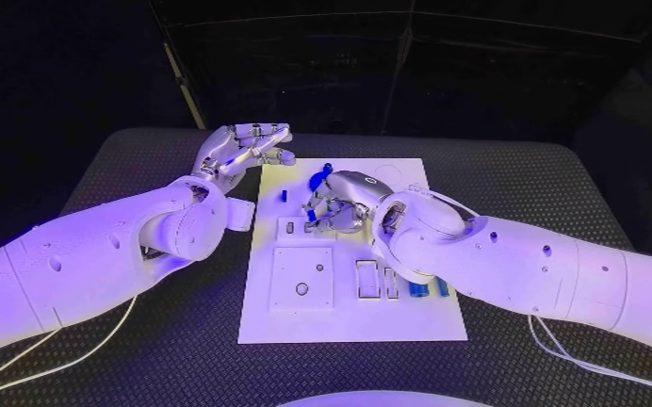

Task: Assemble the parts on the task board

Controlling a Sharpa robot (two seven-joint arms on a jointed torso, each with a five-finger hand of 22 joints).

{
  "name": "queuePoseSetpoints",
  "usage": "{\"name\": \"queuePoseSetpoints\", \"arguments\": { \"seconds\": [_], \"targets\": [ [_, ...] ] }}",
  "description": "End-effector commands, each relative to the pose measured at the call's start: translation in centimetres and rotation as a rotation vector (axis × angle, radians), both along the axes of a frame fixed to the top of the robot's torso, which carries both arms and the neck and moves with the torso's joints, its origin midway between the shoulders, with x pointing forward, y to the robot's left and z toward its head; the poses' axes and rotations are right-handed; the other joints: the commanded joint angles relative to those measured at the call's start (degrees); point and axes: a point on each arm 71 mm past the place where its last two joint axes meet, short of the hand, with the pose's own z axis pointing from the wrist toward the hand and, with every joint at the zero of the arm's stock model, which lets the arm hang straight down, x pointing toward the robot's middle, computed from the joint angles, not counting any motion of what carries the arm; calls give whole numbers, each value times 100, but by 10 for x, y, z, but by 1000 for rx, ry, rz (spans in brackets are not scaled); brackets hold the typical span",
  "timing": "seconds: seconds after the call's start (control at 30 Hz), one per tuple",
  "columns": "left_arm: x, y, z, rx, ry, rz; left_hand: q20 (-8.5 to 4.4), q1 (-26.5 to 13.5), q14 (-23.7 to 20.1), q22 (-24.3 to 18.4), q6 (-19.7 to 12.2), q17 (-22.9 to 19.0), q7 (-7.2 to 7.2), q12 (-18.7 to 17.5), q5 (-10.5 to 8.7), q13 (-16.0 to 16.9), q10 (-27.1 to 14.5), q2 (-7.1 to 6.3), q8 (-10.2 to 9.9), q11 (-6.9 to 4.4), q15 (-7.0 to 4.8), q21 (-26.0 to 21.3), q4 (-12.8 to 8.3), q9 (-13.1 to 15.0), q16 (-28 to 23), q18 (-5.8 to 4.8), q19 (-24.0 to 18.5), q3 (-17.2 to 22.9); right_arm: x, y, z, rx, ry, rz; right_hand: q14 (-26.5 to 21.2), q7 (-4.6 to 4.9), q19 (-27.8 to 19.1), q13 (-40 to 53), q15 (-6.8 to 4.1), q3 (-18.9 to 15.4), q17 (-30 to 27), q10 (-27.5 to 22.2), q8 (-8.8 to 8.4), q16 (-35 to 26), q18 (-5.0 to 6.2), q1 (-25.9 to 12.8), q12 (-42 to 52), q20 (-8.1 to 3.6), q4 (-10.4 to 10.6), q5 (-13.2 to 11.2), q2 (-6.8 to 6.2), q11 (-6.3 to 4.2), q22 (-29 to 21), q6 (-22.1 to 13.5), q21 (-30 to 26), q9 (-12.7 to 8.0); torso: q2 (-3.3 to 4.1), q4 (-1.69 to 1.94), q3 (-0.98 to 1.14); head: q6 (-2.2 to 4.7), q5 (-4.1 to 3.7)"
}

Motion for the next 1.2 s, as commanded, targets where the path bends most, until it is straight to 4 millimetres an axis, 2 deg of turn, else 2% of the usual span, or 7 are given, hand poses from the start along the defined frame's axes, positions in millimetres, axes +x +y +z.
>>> {"name": "queuePoseSetpoints", "arguments": {
  "seconds": [0.03,0.13,0.27,0.37,1.2],
  "targets": [
    [0,-2,1,-4,-7,-14,2,26,-7,-5,31,7,16,-25,22,-7,-29,45,-27,-5,26,-18,-36,-6,-28,17,-29,-8,-1,3,-4,-61,-5,-7,580,-28,-22,436,49,38,1389,-49,39,6,-31,-15,-20,24,21,-25,39,9,-14,26,-2,51,7,4,7,-17,19],
    [0,-3,1,-5,-7,-15,2,26,-7,-5,31,7,16,-25,22,-7,-29,45,-27,-5,26,-18,-36,-6,-28,17,-29,-8,-3,6,-6,-71,-10,-6,579,-29,-21,439,50,38,1388,-47,39,5,-31,-17,-18,25,22,-24,39,9,-12,26,-2,51,5,7,13,-33,28],
    [0,-3,1,-5,-7,-16,2,26,-7,-5,31,7,16,-25,22,-7,-29,45,-27,-5,26,-18,-36,-6,-28,17,-29,-8,-2,6,-10,-91,-6,-10,580,-29,-22,442,50,39,1390,-44,39,6,-31,-23,-15,25,23,-21,35,9,-13,27,-2,50,3,7,5,-45,21],
    [0,-3,1,-5,-7,-16,2,26,-7,-5,31,7,16,-25,22,-7,-29,45,-27,-5,26,-18,-36,-6,-28,17,-29,-8,-1,6,-11,-101,-4,-13,579,-28,-22,443,51,38,1386,-44,38,5,-31,-40,-16,27,27,-17,24,10,-13,27,-3,50,5,4,8,-52,32],
    [0,-3,1,-5,-6,-17,3,14,-7,-7,32,14,22,-23,22,-6,-28,48,-32,-3,28,-19,-34,-6,-36,16,-32,-12,4,2,-20,-148,2,-37,579,-22,-27,443,55,43,1386,-44,29,4,-28,-90,-19,32,40,-5,-2,14,-25,17,-10,44,7,5,11,-69,33]
  ]
}}
